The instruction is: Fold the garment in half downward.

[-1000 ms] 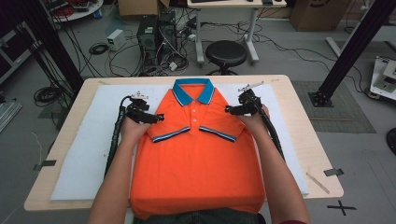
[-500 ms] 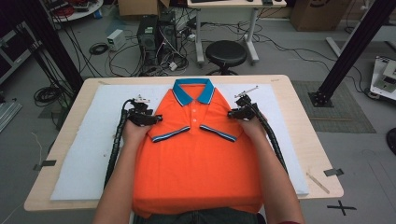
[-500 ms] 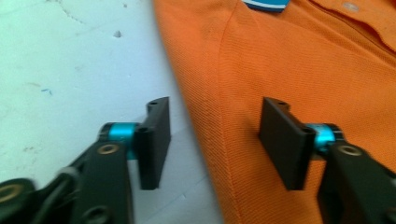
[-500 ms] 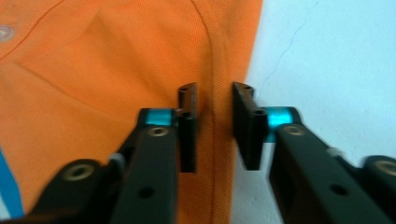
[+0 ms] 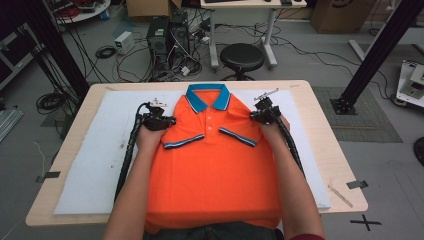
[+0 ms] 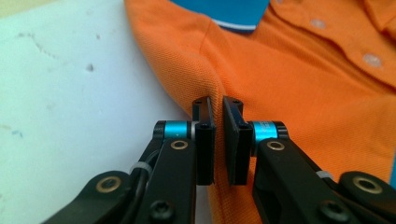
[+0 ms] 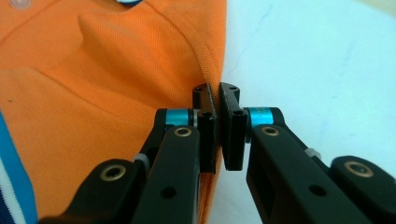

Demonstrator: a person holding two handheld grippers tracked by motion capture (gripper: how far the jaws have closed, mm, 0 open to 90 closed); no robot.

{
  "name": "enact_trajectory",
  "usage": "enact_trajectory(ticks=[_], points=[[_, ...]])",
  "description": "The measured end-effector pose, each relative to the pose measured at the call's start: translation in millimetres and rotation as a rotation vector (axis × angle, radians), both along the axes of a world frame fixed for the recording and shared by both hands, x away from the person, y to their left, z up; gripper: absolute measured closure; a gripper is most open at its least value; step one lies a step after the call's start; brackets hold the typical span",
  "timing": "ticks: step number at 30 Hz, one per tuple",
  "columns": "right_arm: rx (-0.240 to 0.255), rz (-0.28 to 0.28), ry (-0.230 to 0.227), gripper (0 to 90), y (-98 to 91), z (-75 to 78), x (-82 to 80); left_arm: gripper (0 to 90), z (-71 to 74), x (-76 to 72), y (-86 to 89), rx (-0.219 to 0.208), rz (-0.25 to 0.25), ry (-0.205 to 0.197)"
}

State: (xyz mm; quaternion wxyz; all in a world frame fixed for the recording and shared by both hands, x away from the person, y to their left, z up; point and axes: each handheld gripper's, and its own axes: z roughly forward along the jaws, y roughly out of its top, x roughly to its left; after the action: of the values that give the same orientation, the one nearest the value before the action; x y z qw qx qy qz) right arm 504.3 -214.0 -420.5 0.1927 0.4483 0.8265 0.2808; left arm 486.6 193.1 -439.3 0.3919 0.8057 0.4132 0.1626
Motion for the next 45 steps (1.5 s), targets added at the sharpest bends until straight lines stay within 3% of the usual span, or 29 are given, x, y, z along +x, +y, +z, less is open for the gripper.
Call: enact_trajectory(ticks=[3,5,6,8,22,26,34,45], points=[[-0.01,-0.01,-0.014,87.5,0.4,5.5,0.8,83.8,5.2,3.9,-3.0,0.022,-0.005,-0.01],[-0.053,-0.044,-0.067,87.5,4.2,15.2,-0.5,83.8,11.7,5.4,-5.0,-0.002,-0.004,-0.039],[-0.069,-0.054,-0.086,87.5,6.1,17.8,-1.6,83.8,15.9,4.4,-4.9,-0.04,-0.002,-0.057],[-0.069,-0.04,-0.093,87.4,7.8,20.7,-2.5,83.8,17.1,2.9,-4.5,-0.038,-0.014,-0.053],[0.041,0.0,-0.069,87.3,-5.6,23.6,-10.1,83.6,22.4,-4.5,0.9,-0.053,-0.043,-0.049],[0.045,0.011,-0.079,87.2,-5.1,24.3,-10.5,83.6,23.6,-5.2,1.2,-0.051,-0.044,-0.048],[0.065,0.045,-0.091,87.1,-4.0,27.3,-17.6,83.6,26.8,-18.1,5.3,-0.088,-0.044,-0.067],[0.08,0.119,-0.135,87.0,-4.3,38.6,-43.9,83.7,34.6,-37.8,14.7,-0.114,-0.082,-0.108]])
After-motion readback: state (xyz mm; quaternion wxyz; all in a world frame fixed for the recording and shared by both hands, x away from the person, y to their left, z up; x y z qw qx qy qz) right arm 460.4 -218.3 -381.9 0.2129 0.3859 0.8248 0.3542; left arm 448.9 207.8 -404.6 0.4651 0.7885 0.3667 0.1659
